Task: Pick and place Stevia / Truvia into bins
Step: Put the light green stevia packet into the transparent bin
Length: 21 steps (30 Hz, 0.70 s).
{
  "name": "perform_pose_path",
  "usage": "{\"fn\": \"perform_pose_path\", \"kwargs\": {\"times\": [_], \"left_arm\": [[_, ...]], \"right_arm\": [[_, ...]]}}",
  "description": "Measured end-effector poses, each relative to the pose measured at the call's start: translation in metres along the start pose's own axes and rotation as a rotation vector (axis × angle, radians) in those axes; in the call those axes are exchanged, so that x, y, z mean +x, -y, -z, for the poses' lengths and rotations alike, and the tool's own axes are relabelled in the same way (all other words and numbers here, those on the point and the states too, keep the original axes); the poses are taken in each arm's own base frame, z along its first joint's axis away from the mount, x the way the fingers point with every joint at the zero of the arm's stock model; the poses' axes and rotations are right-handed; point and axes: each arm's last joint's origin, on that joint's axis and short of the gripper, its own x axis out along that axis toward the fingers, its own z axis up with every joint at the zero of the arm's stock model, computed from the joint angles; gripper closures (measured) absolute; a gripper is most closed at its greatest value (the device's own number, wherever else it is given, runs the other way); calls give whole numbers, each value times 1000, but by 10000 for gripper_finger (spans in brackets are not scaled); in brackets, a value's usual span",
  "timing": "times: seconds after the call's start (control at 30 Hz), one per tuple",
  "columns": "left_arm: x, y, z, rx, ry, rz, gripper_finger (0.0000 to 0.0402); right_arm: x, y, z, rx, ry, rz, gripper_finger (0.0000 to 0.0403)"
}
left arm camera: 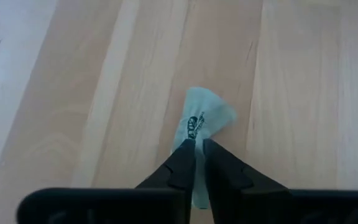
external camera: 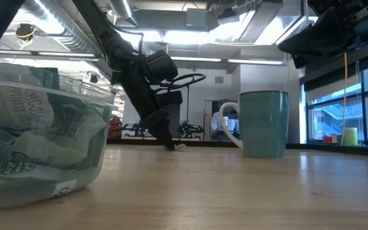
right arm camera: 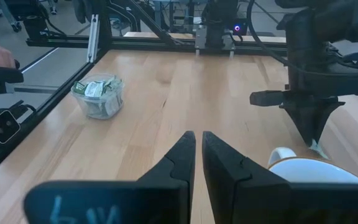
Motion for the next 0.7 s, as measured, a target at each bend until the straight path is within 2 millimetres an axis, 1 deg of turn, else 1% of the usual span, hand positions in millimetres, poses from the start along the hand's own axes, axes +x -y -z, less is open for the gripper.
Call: {"fn": "perform_pose_path", "kwargs": {"times": [0.2, 0.33, 0.47, 0.57, 0.7], "left_arm": [[0, 2, 0, 3, -1, 2, 396], [-1, 6, -1, 9, 0, 13, 394], [-5, 11, -2, 19, 3, 62, 397], [-14, 15, -4, 9, 11, 107, 397], [-33, 20, -10, 15, 20, 127, 397]], "right_arm": [[0, 0, 0, 0, 0, 0, 368], [0, 0, 0, 1, 0, 0, 368], [0, 0, 0, 2, 0, 0, 368], [0, 0, 0, 3, 0, 0, 368], [0, 0, 0, 3, 0, 0, 368]]}}
